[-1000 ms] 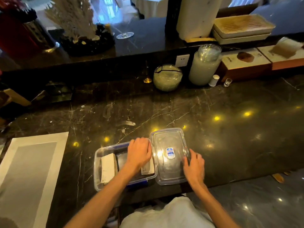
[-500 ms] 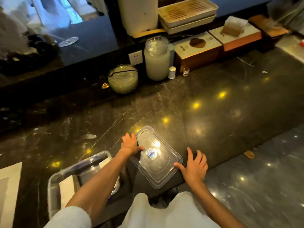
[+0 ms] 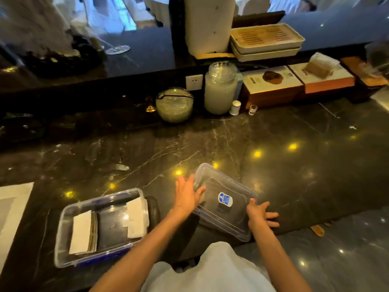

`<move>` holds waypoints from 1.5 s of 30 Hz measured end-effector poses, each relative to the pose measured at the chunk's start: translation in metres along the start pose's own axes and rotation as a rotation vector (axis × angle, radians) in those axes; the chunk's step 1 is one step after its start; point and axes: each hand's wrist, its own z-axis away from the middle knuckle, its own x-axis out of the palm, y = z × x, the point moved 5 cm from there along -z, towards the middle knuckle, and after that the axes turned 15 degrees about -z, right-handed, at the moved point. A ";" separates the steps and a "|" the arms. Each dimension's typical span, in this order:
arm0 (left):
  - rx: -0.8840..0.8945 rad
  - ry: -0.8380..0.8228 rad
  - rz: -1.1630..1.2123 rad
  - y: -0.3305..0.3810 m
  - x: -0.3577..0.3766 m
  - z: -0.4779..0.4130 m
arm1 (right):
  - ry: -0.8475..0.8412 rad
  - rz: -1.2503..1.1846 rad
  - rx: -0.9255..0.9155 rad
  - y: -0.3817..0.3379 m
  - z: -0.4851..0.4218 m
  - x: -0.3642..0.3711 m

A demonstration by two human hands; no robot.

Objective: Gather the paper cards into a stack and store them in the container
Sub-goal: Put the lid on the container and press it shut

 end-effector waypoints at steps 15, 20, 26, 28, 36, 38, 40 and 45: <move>-0.418 0.525 0.144 -0.182 -0.157 0.075 | -0.753 -0.338 -0.343 -0.069 0.179 0.161; -0.564 0.478 0.210 -0.282 -0.157 0.126 | -0.766 -0.052 -0.607 -0.045 0.245 0.217; -0.613 0.387 0.262 -0.327 -0.131 0.163 | -0.587 0.157 -0.669 -0.001 0.264 0.234; -0.629 0.353 0.268 -0.330 -0.123 0.166 | -0.544 0.176 -0.643 0.008 0.263 0.235; -0.577 0.339 0.326 -0.339 -0.116 0.163 | -0.457 0.224 -0.734 0.010 0.263 0.238; -0.576 0.326 0.309 -0.344 -0.117 0.160 | -0.426 0.241 -0.760 0.011 0.263 0.240; -0.583 0.296 0.312 -0.349 -0.117 0.159 | -0.372 0.294 -0.803 0.012 0.262 0.241; -0.560 0.242 0.260 -0.355 -0.113 0.159 | -0.345 0.253 -0.856 0.023 0.262 0.245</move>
